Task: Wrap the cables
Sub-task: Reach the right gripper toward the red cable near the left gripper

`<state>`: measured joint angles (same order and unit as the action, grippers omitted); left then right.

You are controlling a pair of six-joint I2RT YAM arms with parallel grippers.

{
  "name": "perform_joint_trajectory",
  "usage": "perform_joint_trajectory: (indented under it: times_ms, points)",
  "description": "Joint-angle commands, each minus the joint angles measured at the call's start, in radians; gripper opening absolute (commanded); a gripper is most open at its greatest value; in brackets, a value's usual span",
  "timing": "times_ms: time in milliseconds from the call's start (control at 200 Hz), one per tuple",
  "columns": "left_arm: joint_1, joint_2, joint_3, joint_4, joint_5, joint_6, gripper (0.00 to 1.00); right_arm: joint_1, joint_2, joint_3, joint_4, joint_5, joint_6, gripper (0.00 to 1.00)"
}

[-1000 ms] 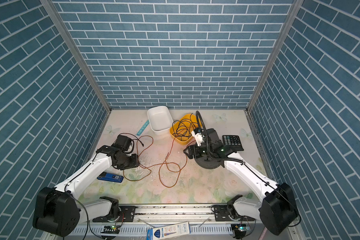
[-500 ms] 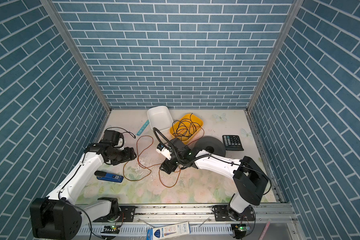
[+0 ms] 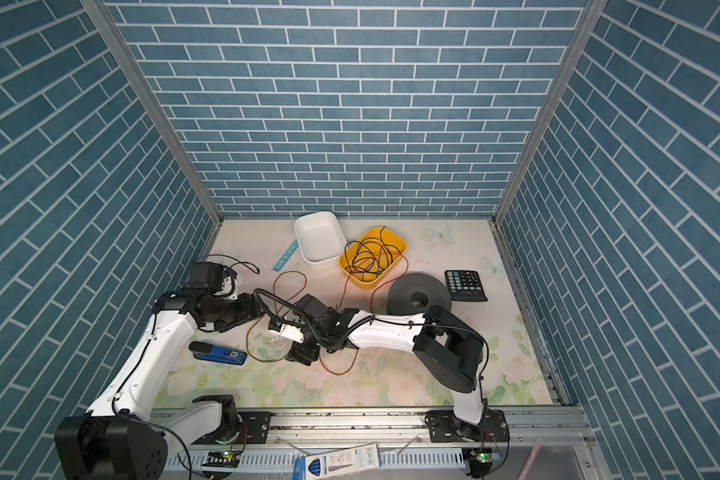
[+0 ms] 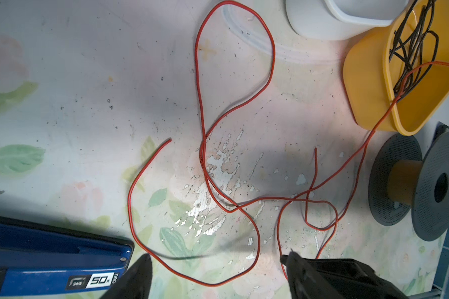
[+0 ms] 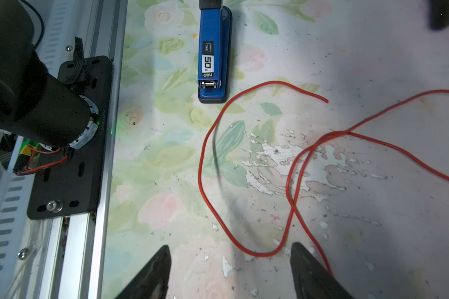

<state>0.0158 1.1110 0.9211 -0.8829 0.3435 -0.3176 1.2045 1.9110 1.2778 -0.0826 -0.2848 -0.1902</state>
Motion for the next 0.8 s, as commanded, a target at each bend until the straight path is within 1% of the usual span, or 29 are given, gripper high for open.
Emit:
perform_joint_trajectory:
  times_ms: [0,115,295,390,515,610,655,725,760,775,795]
  points:
    - [0.007,0.001,-0.003,-0.021,0.026,0.015,0.82,0.019,0.06,0.058,0.05,0.005,-0.084,0.71]
    - [0.007,-0.003,-0.017,-0.011,0.034,0.011,0.82,0.031,0.109,0.08,0.078,0.005,-0.101,0.68]
    - [0.008,-0.005,-0.031,-0.001,0.046,0.007,0.82,0.042,0.156,0.094,0.113,0.052,-0.133,0.65]
    - [0.007,-0.003,-0.031,-0.001,0.051,0.008,0.82,0.046,0.176,0.106,0.108,0.083,-0.15,0.61]
    - [0.008,-0.002,-0.028,0.002,0.055,0.011,0.81,0.059,0.205,0.107,0.111,0.157,-0.176,0.51]
    - [0.007,0.0,-0.025,0.007,0.056,0.015,0.81,0.064,0.191,0.081,0.134,0.183,-0.169,0.4]
    - [0.007,0.001,-0.024,0.01,0.058,0.013,0.81,0.065,0.175,0.059,0.153,0.191,-0.167,0.31]
    - [0.007,0.005,-0.021,0.018,0.075,0.011,0.8,0.065,0.148,0.02,0.178,0.234,-0.168,0.1]
    - [0.007,0.006,-0.019,0.023,0.088,0.009,0.8,0.064,0.135,0.003,0.181,0.254,-0.168,0.02]
    - [0.007,0.005,-0.019,0.025,0.097,0.008,0.79,0.063,0.129,-0.004,0.181,0.262,-0.17,0.0]
    - [0.008,0.005,-0.018,0.03,0.106,0.01,0.79,0.063,0.12,-0.013,0.182,0.273,-0.17,0.0]
